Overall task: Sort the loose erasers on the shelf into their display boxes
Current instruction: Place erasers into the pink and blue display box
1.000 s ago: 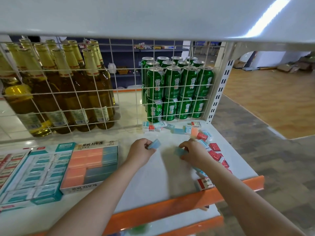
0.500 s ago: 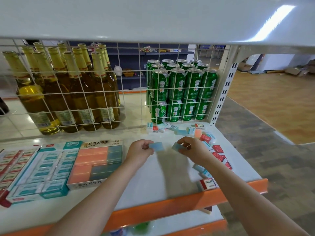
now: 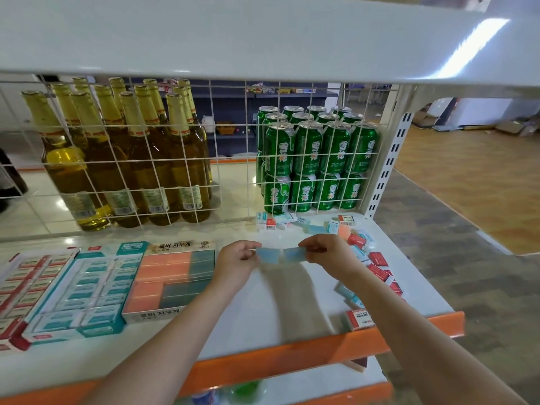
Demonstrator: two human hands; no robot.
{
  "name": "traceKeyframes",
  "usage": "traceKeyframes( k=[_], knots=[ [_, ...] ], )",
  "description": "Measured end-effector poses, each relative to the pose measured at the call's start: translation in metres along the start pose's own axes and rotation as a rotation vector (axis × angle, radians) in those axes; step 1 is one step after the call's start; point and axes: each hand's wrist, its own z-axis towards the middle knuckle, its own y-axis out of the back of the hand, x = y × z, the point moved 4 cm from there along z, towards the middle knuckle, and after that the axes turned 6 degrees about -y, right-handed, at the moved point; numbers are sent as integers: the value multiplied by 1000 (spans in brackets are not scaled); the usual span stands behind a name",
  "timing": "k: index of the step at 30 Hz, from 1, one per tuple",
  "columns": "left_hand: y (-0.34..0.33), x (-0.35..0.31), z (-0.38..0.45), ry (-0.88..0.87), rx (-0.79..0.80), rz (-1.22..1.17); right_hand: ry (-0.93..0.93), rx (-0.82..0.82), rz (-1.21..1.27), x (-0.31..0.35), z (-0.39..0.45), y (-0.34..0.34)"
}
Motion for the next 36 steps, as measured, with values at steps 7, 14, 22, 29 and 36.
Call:
traceKeyframes(
  k=[7,14,22,29,36],
  knots=[
    [18,-6,-2,-58,-26,49,-36,-29,146,10,-3,-11],
    [54,-13,-11,-98,-73,167,-4,-79,142,39,-6,-36],
    [124,-11,-26,-110,-114,269,52,-64,142,90,-11,-85],
    [166,-1,-29,-108,-82,450,24,-80,62,106,-19,-123],
    [165,11,-29,-41,14,578,-59,-8,0,100,-24,-131]
  ],
)
